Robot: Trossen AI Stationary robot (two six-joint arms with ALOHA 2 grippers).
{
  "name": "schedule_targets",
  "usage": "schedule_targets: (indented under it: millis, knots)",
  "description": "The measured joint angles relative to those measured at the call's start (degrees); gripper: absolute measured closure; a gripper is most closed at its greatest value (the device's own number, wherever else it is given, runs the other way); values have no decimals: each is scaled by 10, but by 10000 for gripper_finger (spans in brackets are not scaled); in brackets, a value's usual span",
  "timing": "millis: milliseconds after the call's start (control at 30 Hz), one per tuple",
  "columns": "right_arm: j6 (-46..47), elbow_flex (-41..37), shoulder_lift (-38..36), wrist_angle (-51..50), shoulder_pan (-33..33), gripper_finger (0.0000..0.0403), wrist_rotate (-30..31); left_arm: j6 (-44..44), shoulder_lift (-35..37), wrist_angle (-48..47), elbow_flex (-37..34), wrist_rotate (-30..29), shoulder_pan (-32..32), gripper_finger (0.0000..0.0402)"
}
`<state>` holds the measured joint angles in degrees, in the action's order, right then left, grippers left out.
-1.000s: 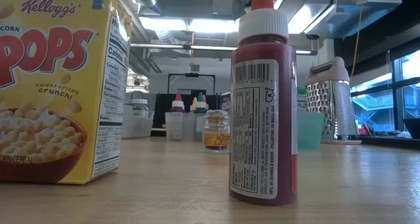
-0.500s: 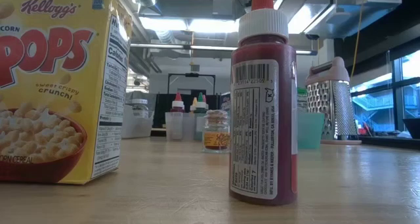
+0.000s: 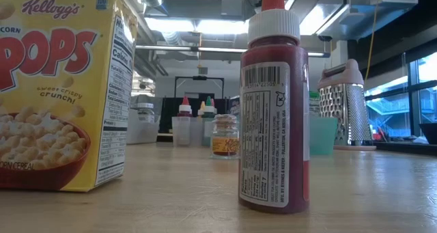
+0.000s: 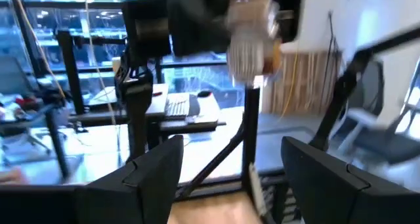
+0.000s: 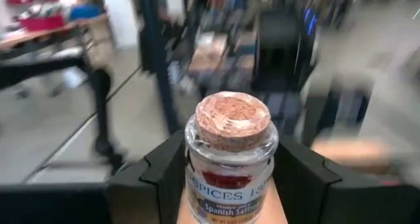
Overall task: Pick & Place Kitchen Items
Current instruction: Put the bottom transparent spice bottle into the gray bin
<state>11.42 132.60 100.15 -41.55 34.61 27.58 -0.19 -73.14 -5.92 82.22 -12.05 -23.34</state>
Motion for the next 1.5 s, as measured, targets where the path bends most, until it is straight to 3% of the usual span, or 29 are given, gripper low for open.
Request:
schedule_targets:
  millis: [200,400,567,800,900,1133,1500]
  knots:
    - [184,0,6,-115,-33,215,-156,131,30,-52,0,-67,-62,149]
    - [237,0,35,-124,-73,215,-295,167,16,-88,11,-66,-84,149]
    - [263,0,70,-117,-103,215,-403,184,-1,-116,11,-36,-90,149]
    - [300,0,119,-86,-130,215,-515,181,-3,-120,11,51,-92,149]
    - [304,0,137,-56,-140,215,-536,181,-4,-123,11,85,-92,149]
    - [317,0,159,-21,-158,215,-559,190,-19,-153,11,94,-88,149]
    - [332,0,161,0,-164,215,-544,202,-24,-162,11,116,-72,149]
